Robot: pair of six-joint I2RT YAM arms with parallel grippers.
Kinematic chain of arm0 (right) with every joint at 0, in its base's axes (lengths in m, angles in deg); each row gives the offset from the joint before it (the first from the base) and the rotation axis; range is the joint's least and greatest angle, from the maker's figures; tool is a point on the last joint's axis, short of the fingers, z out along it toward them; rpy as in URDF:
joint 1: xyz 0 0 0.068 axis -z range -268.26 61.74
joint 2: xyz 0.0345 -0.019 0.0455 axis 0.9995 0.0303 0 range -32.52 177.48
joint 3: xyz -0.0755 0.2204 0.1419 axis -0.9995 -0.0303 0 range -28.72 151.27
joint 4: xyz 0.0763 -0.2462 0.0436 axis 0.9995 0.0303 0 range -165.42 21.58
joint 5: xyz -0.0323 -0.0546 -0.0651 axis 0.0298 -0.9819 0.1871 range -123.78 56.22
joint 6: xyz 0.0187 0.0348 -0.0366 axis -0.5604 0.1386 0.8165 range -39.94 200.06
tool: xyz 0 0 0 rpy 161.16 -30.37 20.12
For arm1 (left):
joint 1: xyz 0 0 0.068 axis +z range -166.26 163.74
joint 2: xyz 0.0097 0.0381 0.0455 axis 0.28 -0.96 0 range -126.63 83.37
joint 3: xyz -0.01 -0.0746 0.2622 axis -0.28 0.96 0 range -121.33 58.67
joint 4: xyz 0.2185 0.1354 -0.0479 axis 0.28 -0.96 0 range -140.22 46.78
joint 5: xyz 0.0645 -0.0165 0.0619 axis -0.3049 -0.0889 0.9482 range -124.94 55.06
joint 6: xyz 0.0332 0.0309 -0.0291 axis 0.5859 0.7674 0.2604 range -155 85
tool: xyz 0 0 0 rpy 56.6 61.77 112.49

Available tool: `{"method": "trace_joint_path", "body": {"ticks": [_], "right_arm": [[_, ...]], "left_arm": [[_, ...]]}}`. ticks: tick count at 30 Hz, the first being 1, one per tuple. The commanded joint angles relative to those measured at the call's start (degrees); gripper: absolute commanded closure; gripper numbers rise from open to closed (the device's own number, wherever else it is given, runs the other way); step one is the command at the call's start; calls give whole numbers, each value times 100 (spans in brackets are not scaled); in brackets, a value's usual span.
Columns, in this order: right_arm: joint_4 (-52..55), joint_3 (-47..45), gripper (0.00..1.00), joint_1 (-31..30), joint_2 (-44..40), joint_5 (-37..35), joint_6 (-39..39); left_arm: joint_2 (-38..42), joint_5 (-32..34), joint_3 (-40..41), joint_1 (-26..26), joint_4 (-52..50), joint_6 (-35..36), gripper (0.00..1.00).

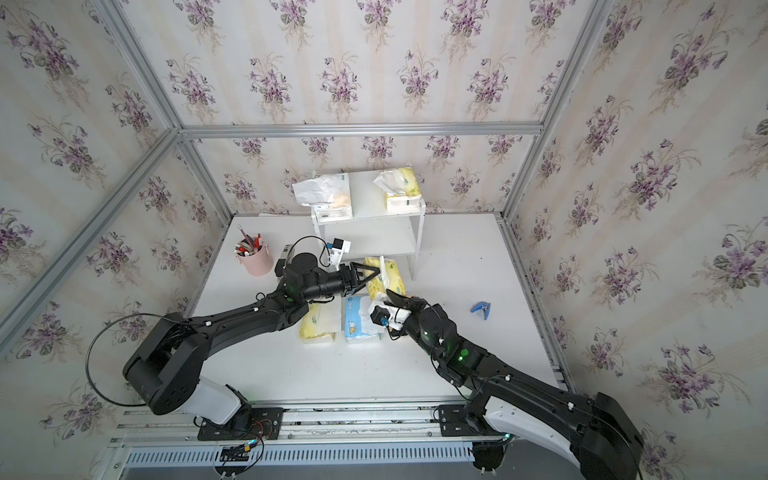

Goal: Remove the tissue boxes from the shelf
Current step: Pick up a box of tissues from the shelf.

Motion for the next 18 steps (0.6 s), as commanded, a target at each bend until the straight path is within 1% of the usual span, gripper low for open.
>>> {"method": "trace_joint_path", "body": {"ticks": [1,3,5,6,8,10,13,18], "right_arm": [[-200,38,79,-4,0,-118,-43],[-150,47,78,-7,-4,-147,-45],[-90,73,74,-7,0,-179,-65],[-55,90,72,-7,-5,-189,-75],[53,132,65,-7,-1,-200,-79],[185,196,57,-7,28,-195,-86],[369,299,46,-5,12,-40,-178],[387,304,27,18,-183,725,-263]], "left_arm": [[-8,-84,-75,-36,44,189,48],[-1,-84,-97,-36,-4,230,53],[25,-89,-112,-46,-82,312,58],[38,-85,-133,-44,-146,357,62],[92,-90,-149,-43,-284,461,66],[147,-56,-173,-54,-434,578,68],[267,18,-177,-53,-690,768,69],[561,252,-210,-51,-1344,1256,70]]}}
